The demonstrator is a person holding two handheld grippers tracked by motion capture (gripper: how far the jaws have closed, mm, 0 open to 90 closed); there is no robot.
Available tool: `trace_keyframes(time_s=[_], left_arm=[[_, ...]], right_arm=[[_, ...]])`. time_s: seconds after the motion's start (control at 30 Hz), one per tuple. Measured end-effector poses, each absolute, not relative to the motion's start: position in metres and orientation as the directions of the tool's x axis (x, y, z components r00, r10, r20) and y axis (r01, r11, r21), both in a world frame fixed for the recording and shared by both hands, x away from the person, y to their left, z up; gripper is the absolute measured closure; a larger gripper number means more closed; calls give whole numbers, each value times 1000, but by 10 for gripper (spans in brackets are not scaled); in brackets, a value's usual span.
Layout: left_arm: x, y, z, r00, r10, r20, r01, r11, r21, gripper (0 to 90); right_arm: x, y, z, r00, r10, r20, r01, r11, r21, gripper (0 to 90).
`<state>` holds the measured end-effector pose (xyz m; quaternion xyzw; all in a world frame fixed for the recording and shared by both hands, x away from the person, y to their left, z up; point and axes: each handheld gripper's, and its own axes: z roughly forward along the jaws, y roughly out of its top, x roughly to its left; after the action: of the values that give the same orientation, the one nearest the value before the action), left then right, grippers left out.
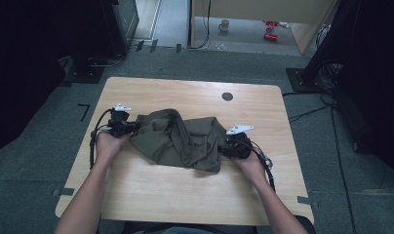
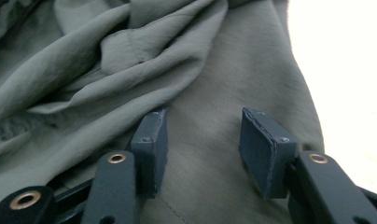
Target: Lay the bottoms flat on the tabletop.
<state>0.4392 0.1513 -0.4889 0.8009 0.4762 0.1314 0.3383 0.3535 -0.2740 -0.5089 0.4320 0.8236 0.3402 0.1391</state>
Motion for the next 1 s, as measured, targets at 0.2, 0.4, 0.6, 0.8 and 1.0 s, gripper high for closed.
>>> trace_keyframes(time_s=[0.2, 0.4, 0.6, 0.8, 1.0], left_arm=[[447, 143, -492, 527, 844, -101, 653, -327, 683, 822], [445, 149, -481, 528, 844, -94, 636, -320, 703, 639], [436, 156, -462, 535, 842, -70, 599, -318, 735, 559], [428, 167, -446, 515, 855, -62, 589, -301, 750, 478], [416, 162, -440, 551, 830, -83, 583, -312, 750, 496]], right_arm=[[337, -270, -508, -596, 797, 96, 627, 388, 676, 509], [335, -274, -494, -572, 814, 100, 600, 332, 728, 472], [333, -273, -481, -570, 813, 123, 570, 283, 771, 442], [334, -258, -474, -594, 790, 151, 566, 277, 777, 420], [333, -242, -473, -623, 766, 157, 552, 288, 783, 418]])
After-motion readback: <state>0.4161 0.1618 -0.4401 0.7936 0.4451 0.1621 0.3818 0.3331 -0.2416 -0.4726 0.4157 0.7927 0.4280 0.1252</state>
